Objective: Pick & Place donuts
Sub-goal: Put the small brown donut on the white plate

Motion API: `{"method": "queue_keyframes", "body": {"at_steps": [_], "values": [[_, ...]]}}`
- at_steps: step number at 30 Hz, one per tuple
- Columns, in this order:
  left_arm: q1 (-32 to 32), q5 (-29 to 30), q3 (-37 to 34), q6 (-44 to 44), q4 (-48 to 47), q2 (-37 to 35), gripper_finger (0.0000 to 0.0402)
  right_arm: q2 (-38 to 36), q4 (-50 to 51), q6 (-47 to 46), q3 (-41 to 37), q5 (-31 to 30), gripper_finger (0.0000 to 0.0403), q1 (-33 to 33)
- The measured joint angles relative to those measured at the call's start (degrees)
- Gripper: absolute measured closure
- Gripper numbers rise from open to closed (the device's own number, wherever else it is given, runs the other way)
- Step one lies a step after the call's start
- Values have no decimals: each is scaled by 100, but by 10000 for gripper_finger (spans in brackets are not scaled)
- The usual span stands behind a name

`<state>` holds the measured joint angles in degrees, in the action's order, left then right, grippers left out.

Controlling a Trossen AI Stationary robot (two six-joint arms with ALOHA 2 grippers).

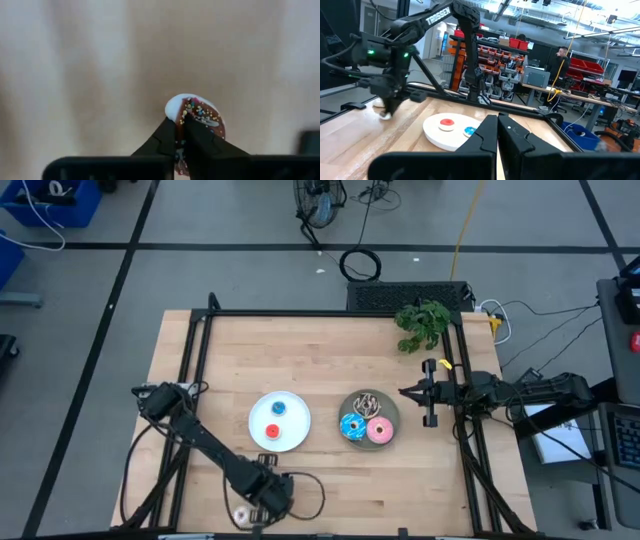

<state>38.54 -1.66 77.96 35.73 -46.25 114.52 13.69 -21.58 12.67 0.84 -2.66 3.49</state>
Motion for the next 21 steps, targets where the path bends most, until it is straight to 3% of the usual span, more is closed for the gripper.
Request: {"method": "queue_keyframes", "body": {"at_steps": [5,10,14,21], "values": [[-366,324,5,-564,-497,-448,376,-1,-4,-16,0,34,403,0],[-954,1078,14,-1401,-705,-1021,394,-2,-20,-10,0,193,403,0],[-1559,1639,14,-2133,-720,-1313,379,0,-17,-5,2,292,403,0],[-2641,1651,14,-3171,-616,-1229,388,-1,-10,-2,0,307,403,0]]}}
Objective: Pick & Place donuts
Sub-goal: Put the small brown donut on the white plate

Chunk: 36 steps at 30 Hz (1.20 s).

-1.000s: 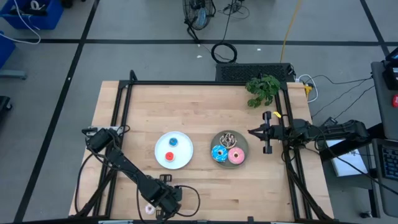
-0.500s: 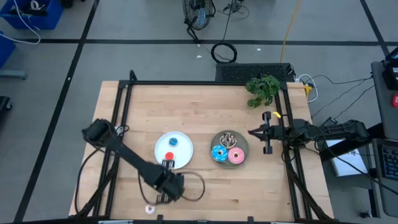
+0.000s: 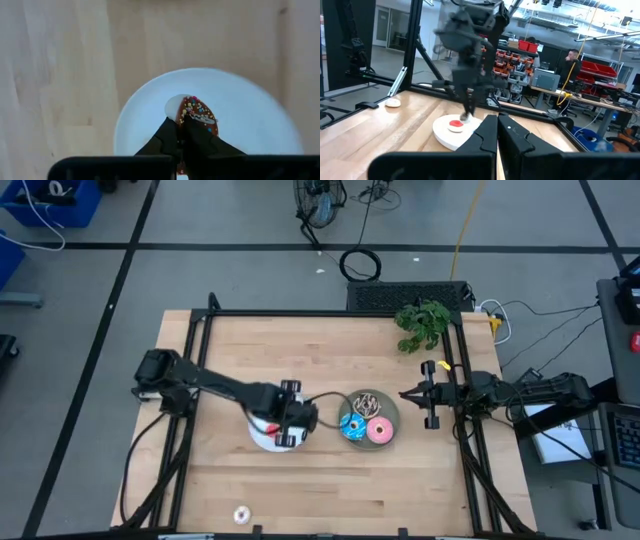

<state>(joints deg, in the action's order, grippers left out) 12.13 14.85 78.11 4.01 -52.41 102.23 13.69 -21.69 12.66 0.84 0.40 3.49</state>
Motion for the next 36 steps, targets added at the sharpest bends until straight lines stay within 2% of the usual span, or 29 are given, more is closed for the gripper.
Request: {"method": "queue_keyframes", "body": {"at_steps": [4,9,18,25,31,36], "values": [[-443,-291,0,-257,5,167,393,-1,17,0,0,-2,403,0],[-689,-488,0,-430,32,496,371,1,66,-15,1,7,403,0],[-836,-595,-491,-581,435,737,392,0,93,-17,2,7,403,0],[-911,-919,-733,-588,658,731,342,-1,46,-4,1,-2,403,0],[-925,-908,-741,-365,755,686,311,-1,50,2,1,-5,403,0],[-927,-905,-741,-223,705,681,268,-1,50,3,0,-7,403,0]]}}
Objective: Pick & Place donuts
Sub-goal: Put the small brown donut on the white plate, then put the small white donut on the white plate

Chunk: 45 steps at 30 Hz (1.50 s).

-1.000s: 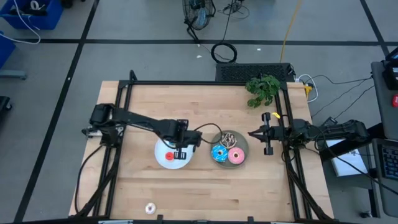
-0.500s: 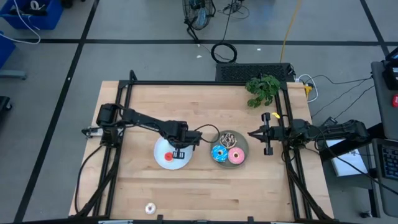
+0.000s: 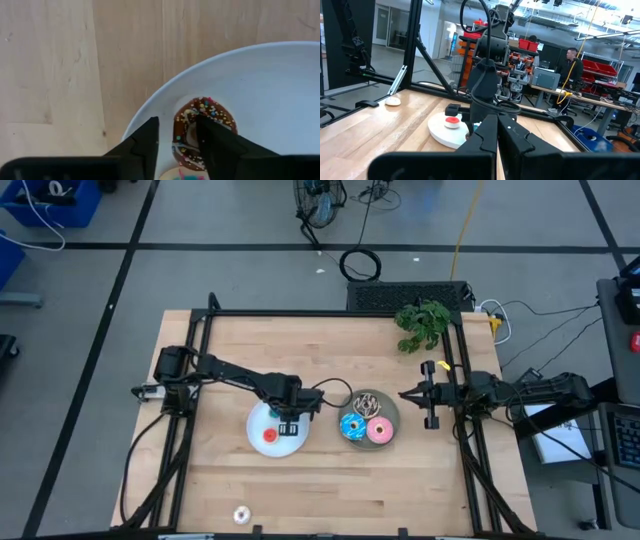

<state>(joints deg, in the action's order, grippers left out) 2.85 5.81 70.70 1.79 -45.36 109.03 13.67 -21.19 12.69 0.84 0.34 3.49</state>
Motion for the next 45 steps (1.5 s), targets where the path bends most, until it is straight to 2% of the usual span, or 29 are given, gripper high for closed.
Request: {"method": "queue_keyframes", "body": {"at_steps": [7,13,26,35,45], "values": [[0,2,0,135,-127,-57,212,0,0,26,2,0,403,0],[0,15,0,307,-171,-480,181,0,0,44,2,0,403,0],[251,172,2,623,-608,-1485,176,1,2,44,2,-1,403,0],[1144,365,9,1011,-1034,-1977,176,0,2,46,1,-2,403,-1],[2514,-81,11,2642,-1516,-2009,176,0,-132,9,2,-11,403,0]]}}
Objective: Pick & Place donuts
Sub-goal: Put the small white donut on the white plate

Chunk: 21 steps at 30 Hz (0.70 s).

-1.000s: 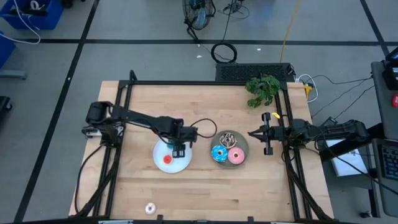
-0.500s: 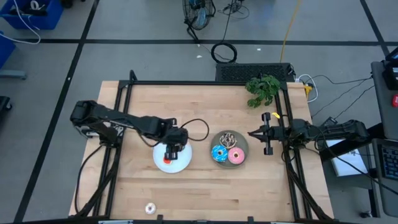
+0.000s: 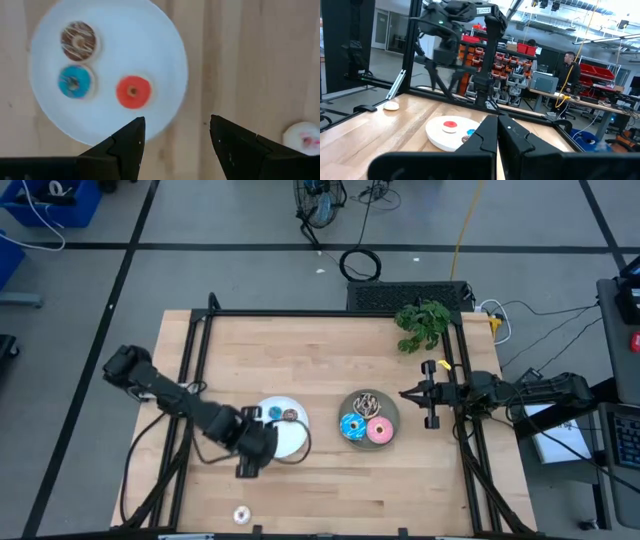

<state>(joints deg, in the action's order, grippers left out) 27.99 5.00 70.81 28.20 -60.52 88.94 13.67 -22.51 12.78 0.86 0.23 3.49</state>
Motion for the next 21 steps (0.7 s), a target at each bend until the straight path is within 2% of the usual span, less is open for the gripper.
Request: {"method": "queue_keyframes", "body": {"at_steps": [7,13,17,21], "values": [[958,327,0,1158,-87,5,176,0,1,6,-2,-6,403,0],[1704,1121,0,1649,-391,-47,177,0,1,-2,-2,-6,403,-2],[1733,1366,0,1751,-337,-160,187,0,-5,-4,0,-8,403,0],[1736,1482,-2,1694,-393,-202,233,0,-88,-7,-2,-8,403,0]]}}
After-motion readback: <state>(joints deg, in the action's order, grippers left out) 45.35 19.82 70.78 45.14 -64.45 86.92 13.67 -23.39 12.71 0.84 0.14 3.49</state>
